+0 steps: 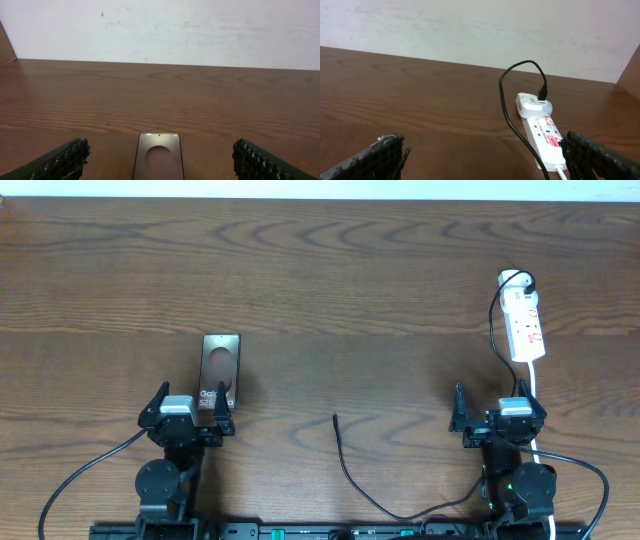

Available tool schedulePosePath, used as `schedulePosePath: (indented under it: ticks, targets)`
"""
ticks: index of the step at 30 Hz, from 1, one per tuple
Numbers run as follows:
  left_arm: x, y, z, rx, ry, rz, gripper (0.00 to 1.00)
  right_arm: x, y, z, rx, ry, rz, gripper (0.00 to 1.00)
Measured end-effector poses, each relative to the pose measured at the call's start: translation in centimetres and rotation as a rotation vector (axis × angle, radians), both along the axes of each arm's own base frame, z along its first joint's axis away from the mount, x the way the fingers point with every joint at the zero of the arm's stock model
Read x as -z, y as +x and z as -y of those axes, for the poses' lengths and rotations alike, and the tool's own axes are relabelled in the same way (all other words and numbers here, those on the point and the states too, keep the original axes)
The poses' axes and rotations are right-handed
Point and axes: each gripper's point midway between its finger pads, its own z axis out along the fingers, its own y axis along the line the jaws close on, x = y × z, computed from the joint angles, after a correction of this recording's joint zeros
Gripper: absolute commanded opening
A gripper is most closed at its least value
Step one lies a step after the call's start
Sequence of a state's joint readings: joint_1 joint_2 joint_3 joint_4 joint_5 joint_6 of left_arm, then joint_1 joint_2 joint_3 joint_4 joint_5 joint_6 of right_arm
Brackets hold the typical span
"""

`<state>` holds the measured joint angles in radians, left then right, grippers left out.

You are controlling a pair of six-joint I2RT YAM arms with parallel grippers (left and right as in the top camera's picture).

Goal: Plug charger to phone and switch on socket

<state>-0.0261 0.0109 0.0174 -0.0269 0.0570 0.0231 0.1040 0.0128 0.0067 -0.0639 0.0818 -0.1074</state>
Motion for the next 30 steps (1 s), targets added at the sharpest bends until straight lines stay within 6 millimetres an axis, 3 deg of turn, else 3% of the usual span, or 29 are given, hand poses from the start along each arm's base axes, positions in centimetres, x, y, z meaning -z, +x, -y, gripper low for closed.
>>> schedulePosePath:
  ticks: [13,20,25,30]
  targets:
    - [-0.8,0.1,0.0,0.0,0.0,0.033,0.94,0.0,0.0,0.0,0.0,0.0,0.0,0.99]
    - [-4.3,0.1,0.0,-0.002,-0.005,0.179,0.94,0.0,0.0,0.0,0.0,0.0,0.0,0.99]
    - [-5.1,0.1,-0.1,-0.003,-0.004,0.183,0.94,0.0,0.0,0.0,0.0,0.0,0.0,0.99]
    - [-9.6,0.3,-0.1,-0.003,0.003,0.206,0.94,0.0,0.0,0.0,-0.001,0.0,0.0,0.99]
